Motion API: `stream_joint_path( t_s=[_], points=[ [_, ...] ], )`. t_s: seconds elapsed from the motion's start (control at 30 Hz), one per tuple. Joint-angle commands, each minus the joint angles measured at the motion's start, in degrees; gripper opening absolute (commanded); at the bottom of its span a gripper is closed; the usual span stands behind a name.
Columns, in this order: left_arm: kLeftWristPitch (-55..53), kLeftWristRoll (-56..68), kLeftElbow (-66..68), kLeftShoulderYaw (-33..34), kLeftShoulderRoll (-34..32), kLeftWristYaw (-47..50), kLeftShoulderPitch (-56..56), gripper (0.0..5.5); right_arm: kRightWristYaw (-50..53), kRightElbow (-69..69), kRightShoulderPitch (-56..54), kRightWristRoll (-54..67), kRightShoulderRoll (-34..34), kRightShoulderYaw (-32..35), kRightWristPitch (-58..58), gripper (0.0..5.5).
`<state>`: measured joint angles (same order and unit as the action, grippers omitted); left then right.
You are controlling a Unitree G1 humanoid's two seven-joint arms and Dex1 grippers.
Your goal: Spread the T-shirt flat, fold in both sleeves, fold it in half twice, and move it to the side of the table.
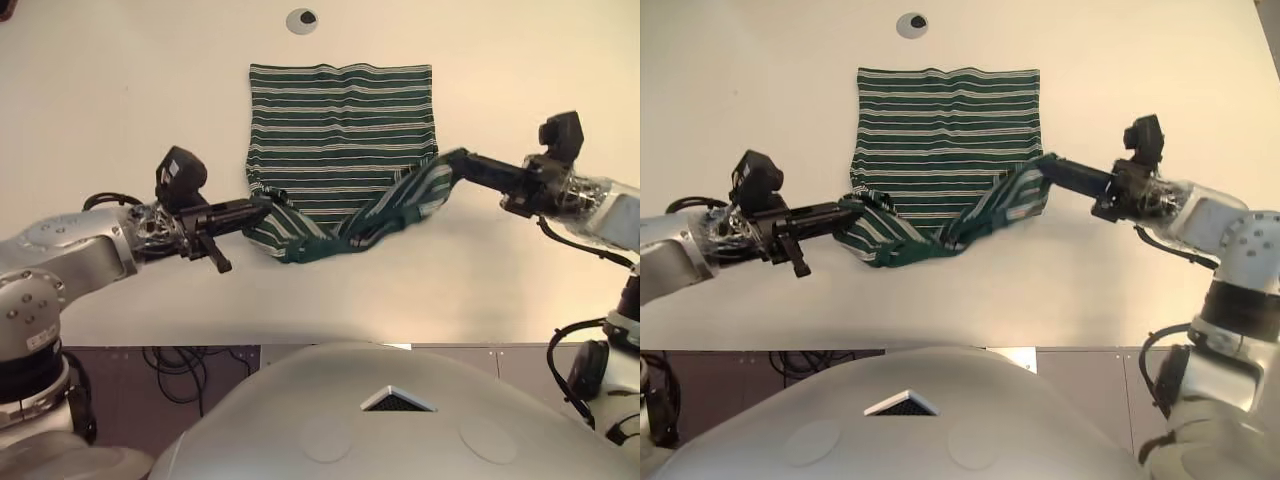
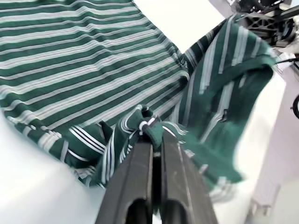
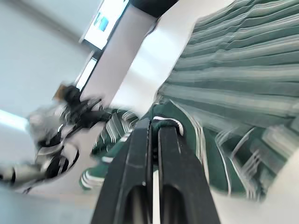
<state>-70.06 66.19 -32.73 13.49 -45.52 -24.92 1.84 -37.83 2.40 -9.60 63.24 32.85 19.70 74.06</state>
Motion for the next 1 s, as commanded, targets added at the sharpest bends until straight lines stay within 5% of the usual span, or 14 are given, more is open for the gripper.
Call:
stream_joint_path(
  t_s=[0.03,0.47,1.0],
  points=[
    [2.25,-7.67,11.50,-4.32,3.62,3.58,-8.72,0.01,8.50,-5.36,-6.40,-2.11,-5.87,0.47,-1.41,0.00],
    [21.40,-30.20,60.80,-12.30,21.41,-2.32,-38.43,0.01,16.00,-37.54,-29.55,-22.81,-13.61,-4.64,-23.47,0.00],
    [41.56,-42.65,98.68,-4.40,27.34,-3.12,-54.15,0.01,12.53,-63.33,-42.52,-38.37,-16.09,-6.92,-38.83,0.00]
  ],
)
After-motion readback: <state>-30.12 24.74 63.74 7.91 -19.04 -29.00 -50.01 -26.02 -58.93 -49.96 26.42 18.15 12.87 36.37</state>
